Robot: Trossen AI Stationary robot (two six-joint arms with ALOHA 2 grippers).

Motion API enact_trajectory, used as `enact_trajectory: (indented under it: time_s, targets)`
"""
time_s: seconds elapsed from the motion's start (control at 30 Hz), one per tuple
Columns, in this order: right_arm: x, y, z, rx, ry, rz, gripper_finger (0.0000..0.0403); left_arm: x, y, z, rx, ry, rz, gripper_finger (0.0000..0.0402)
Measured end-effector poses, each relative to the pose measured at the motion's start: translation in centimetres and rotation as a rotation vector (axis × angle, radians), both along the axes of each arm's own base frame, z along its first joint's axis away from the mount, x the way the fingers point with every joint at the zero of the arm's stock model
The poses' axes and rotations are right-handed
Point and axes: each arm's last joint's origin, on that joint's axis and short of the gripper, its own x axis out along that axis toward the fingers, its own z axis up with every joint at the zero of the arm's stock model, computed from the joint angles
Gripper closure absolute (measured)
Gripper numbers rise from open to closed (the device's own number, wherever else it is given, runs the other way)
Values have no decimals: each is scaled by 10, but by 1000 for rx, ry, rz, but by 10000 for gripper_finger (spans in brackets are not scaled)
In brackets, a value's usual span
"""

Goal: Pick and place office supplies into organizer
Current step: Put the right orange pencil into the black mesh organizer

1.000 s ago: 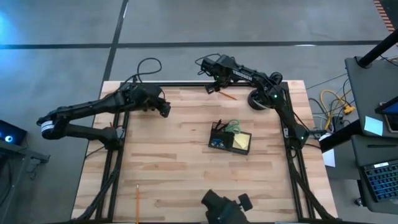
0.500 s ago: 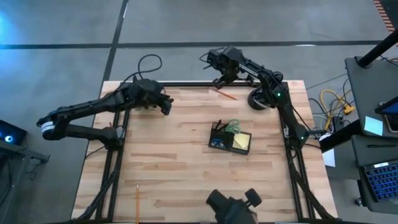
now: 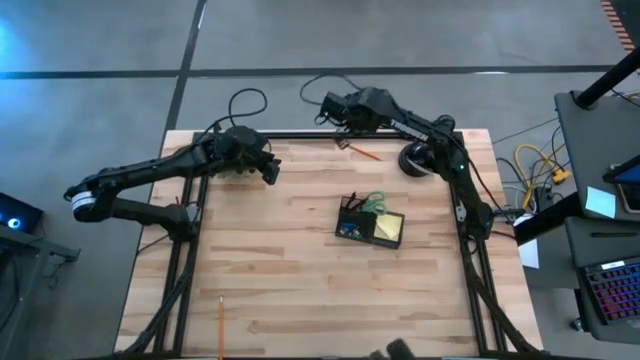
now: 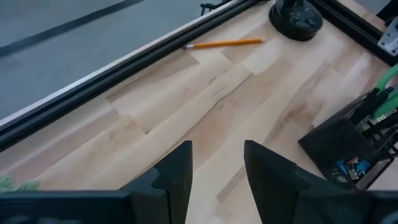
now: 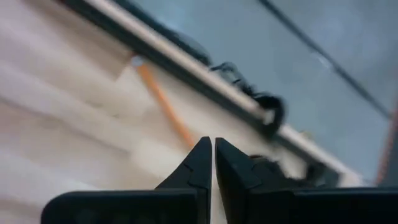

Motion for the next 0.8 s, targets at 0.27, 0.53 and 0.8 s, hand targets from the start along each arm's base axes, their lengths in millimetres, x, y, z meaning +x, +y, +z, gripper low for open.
enact_trajectory:
  time_s: [0.27,0.53,0.8]
  targets:
    - [49,24,-51,59,-42,51,390,0,1,0,-12,0,-1,272]
    - [80,19,-83,94,-197,67,390,-2,-1,2,-43,-24,-8,272]
    - [106,5,-115,173,-389,88,390,-8,-4,1,-63,10,-7,272]
